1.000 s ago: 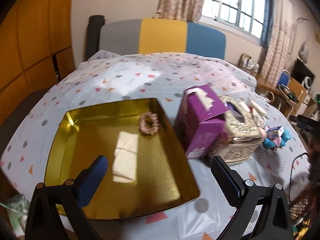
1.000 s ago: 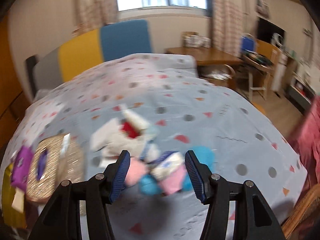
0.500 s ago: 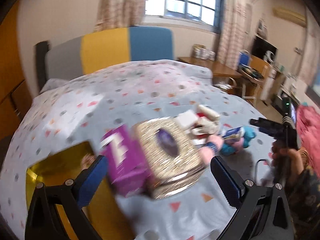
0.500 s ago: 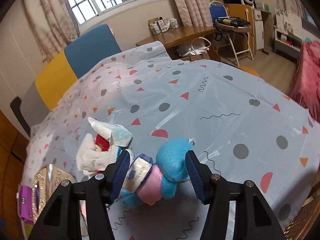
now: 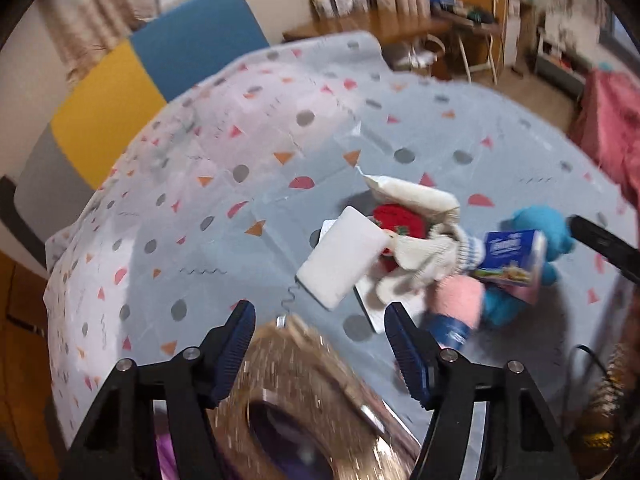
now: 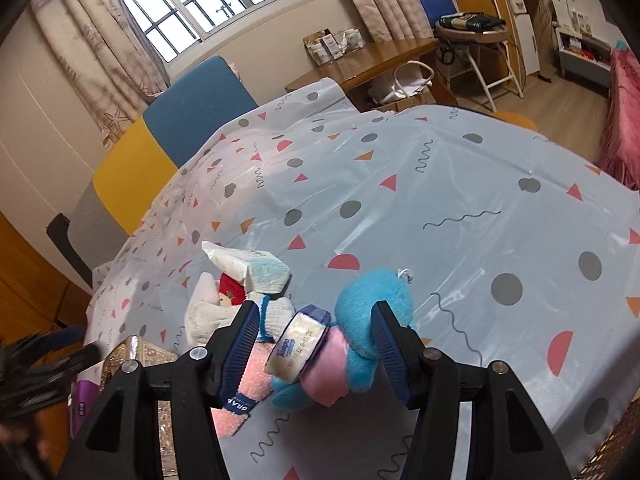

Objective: Organize soft objects
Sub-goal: 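Grasp the white sponge with left gripper while right gripper grasps the white plastic packet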

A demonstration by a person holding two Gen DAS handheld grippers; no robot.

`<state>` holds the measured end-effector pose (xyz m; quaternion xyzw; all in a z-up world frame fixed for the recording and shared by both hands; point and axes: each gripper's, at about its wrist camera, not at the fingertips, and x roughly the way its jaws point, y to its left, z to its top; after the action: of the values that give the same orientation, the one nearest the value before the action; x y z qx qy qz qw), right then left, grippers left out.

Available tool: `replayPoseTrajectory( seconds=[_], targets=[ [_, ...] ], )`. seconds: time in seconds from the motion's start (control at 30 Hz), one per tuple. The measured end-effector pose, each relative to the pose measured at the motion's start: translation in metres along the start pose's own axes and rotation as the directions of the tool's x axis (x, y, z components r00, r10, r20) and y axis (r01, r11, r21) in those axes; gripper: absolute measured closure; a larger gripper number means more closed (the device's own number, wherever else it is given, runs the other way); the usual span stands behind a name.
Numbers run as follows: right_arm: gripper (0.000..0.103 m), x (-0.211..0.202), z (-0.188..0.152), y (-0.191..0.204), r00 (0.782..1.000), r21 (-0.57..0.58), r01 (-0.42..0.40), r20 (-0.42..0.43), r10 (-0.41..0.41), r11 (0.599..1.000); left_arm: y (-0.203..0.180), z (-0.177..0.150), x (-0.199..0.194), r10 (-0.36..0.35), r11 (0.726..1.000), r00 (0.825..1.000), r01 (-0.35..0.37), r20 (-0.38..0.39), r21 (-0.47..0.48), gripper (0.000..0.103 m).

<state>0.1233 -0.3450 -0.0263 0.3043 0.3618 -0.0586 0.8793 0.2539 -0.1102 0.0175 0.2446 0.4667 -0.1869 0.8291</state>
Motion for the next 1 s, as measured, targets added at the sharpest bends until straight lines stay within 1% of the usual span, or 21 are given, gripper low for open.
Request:
replayPoseTrajectory(
  seconds=[0.03,0.1,0.13,0.17,0.3,0.37,0.43,0.53,0.63,0.7,0.73,0.77,0.8,0.83,0.9,0.97,1.0],
  targets=[
    [0.044,0.000,0.000,0.000,1.000,0.003,-0.007,-0.004,0.007,1.000,-0.002,0.007,0.013,-0.001,1.000,1.000,0.002,-0.031,0.019,0.034],
    [0.044,0.001,0.000,-0.002,1.000,0.012,-0.021,-0.011,0.021,1.000,-0.003,0.015,0.031,0.001,0.999,0.998,0.002,-0.064,0.040,0.026],
    [0.044,0.001,0.000,-0.002,1.000,0.017,-0.027,-0.014,0.028,0.999,-0.005,0.020,0.040,0.009,0.999,0.997,-0.005,-0.082,0.053,0.021],
    [0.044,0.002,0.000,-0.003,0.999,0.023,-0.036,-0.016,0.036,0.999,-0.007,0.024,0.048,0.021,0.998,0.995,-0.015,-0.097,0.065,0.019],
    [0.044,0.002,0.001,-0.008,0.998,0.054,-0.061,-0.020,0.062,0.997,-0.012,0.038,0.079,0.026,0.994,0.985,-0.008,-0.168,0.105,0.014],
    [0.043,0.002,0.001,-0.010,0.997,0.070,-0.069,-0.023,0.071,0.995,-0.017,0.042,0.093,0.031,0.991,0.979,-0.004,-0.199,0.132,0.010],
    [0.043,0.003,0.001,-0.012,0.997,0.078,-0.075,-0.027,0.078,0.994,-0.022,0.045,0.104,0.052,0.984,0.975,-0.013,-0.217,0.177,0.009],
    [0.043,0.003,0.001,-0.012,0.996,0.079,-0.079,-0.032,0.082,0.994,-0.029,0.047,0.118,0.060,0.971,0.969,-0.001,-0.241,0.237,0.007],
    [0.043,0.005,0.000,-0.011,0.995,0.077,-0.085,-0.043,0.088,0.993,-0.034,0.051,0.128,0.061,0.964,0.967,0.007,-0.246,0.265,0.007],
    [0.043,0.006,0.000,-0.010,0.995,0.074,-0.088,-0.046,0.092,0.993,-0.034,0.054,0.133,0.062,0.964,0.968,0.006,-0.243,0.267,0.008],
    [0.043,0.006,0.000,-0.010,0.994,0.074,-0.090,-0.048,0.094,0.993,-0.033,0.055,0.136,0.049,0.965,0.968,0.017,-0.244,0.262,0.016],
    [0.043,0.006,0.000,-0.010,0.994,0.074,-0.091,-0.047,0.095,0.993,-0.033,0.056,0.139,0.034,0.968,0.966,0.032,-0.255,0.250,0.034],
    [0.043,0.006,0.000,-0.011,0.994,0.076,-0.092,-0.046,0.096,0.993,-0.032,0.056,0.142,0.013,0.972,0.962,0.052,-0.272,0.230,0.048],
    [0.043,0.006,0.000,-0.011,0.994,0.077,-0.093,-0.046,0.096,0.993,-0.030,0.055,0.145,-0.015,0.977,0.956,0.077,-0.294,0.201,0.068],
    [0.043,0.006,0.000,-0.011,0.994,0.081,-0.091,-0.046,0.095,0.993,-0.030,0.053,0.141,-0.015,0.977,0.963,0.072,-0.271,0.202,0.068],
    [0.043,0.005,0.000,-0.011,0.995,0.081,-0.089,-0.043,0.092,0.993,-0.029,0.051,0.134,-0.035,0.978,0.965,0.087,-0.262,0.191,0.072],
    [0.043,0.004,0.000,-0.011,0.995,0.079,-0.084,-0.042,0.088,0.993,-0.026,0.051,0.128,-0.034,0.980,0.968,0.081,-0.249,0.180,0.074]
  ],
)
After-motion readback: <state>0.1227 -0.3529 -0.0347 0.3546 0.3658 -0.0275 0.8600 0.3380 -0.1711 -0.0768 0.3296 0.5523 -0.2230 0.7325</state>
